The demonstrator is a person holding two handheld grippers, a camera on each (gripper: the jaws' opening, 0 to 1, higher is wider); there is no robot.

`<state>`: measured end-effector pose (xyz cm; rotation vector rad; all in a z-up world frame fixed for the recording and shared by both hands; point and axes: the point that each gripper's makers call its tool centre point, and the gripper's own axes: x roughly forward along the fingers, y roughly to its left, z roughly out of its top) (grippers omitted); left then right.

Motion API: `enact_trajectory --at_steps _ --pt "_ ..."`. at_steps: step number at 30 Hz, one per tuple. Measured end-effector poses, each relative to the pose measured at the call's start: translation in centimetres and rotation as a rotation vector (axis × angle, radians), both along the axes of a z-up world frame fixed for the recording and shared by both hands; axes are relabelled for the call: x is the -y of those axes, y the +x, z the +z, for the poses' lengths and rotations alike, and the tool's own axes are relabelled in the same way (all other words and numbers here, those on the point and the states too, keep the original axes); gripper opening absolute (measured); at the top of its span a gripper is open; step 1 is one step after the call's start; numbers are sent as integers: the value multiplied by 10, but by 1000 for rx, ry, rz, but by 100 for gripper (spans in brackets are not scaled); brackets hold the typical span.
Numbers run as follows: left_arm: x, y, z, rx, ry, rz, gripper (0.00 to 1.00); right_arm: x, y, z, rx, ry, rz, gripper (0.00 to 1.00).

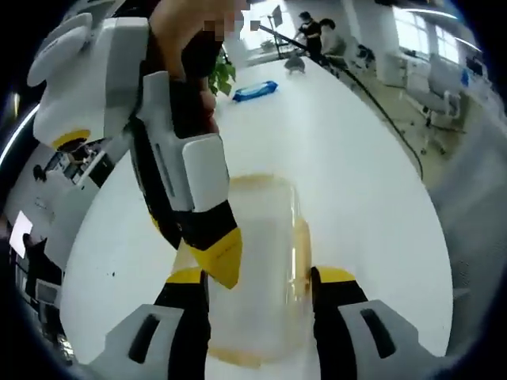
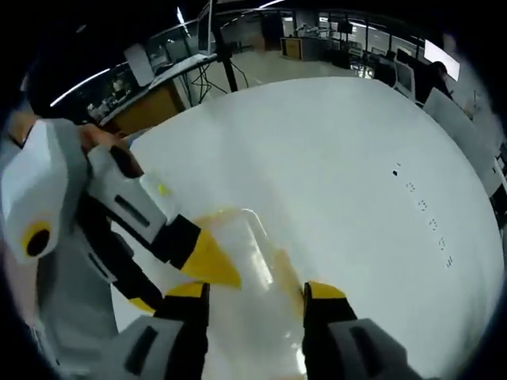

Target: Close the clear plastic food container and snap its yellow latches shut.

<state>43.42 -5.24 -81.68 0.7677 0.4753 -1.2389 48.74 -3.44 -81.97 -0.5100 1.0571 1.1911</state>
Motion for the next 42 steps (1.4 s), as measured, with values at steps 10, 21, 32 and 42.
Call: enact_trajectory --at_steps 10,21,32,42 --pt "3 4 4 -85 -85 72 47 -1 -1 -4 -85 -98 51 44" --pt "4 3 3 -90 -69 102 46 1 -6 -6 -130 -180 143 43" --pt "3 4 2 -92 -68 100 48 1 -7 -10 -214 -186 186 42" --pt "5 -2 -1 -58 -57 94 51 -1 -19 -9 -244 -128 214 42"
